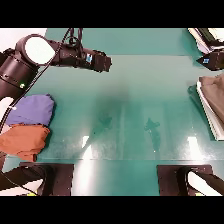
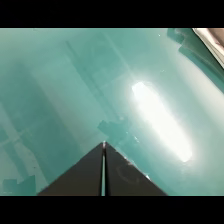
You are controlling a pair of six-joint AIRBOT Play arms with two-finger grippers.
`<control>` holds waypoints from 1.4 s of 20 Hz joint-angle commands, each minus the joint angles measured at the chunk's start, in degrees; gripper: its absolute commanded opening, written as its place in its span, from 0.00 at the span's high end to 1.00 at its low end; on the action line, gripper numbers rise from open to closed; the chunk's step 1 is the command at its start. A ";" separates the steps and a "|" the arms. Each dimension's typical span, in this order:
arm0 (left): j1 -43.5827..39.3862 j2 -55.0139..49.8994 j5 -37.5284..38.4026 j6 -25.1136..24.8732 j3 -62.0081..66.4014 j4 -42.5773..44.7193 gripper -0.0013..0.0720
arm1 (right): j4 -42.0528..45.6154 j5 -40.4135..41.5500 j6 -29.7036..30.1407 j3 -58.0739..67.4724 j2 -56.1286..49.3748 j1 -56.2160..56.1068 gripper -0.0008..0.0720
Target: Fold the shirts.
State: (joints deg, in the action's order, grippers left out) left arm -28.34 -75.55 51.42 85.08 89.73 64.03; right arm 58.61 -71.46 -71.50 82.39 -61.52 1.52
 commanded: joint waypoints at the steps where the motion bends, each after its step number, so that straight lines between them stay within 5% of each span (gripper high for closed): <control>1: 0.00 -0.02 -0.02 0.00 0.02 0.00 0.95 | -0.07 -0.11 0.02 0.07 -0.02 -0.22 0.96; 14: 0.20 0.00 -2.93 -0.02 0.04 0.39 0.95 | -0.09 -2.32 0.00 0.04 -0.02 -0.22 0.96; 17: 4.17 2.80 9.51 2.40 0.92 8.26 0.95 | -0.04 -2.69 0.02 0.07 -0.02 -0.22 0.96; 20: 10.91 8.31 25.09 3.23 0.66 26.69 0.95 | -0.04 -3.48 0.02 0.04 -0.02 -0.22 0.96; 24: 22.08 11.74 35.82 2.99 -2.89 39.26 0.95 | -0.04 -3.58 0.02 0.04 -0.11 -0.22 0.96; 25: 25.14 11.74 35.65 2.99 -5.11 39.63 0.84 | -0.04 -3.58 0.00 0.04 -0.13 -0.22 0.96; 27: 30.29 11.67 31.63 3.63 -11.02 39.58 0.04 | -0.04 -3.78 0.02 0.04 -0.11 -0.22 0.97; 28: 32.44 11.63 29.27 3.72 -14.12 39.58 0.07 | -0.04 -3.76 0.00 0.04 -0.11 -0.22 0.96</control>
State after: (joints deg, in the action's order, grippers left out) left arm -2.44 -64.53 81.73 88.42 81.67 99.59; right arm 58.59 -75.05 -71.48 82.41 -61.58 1.32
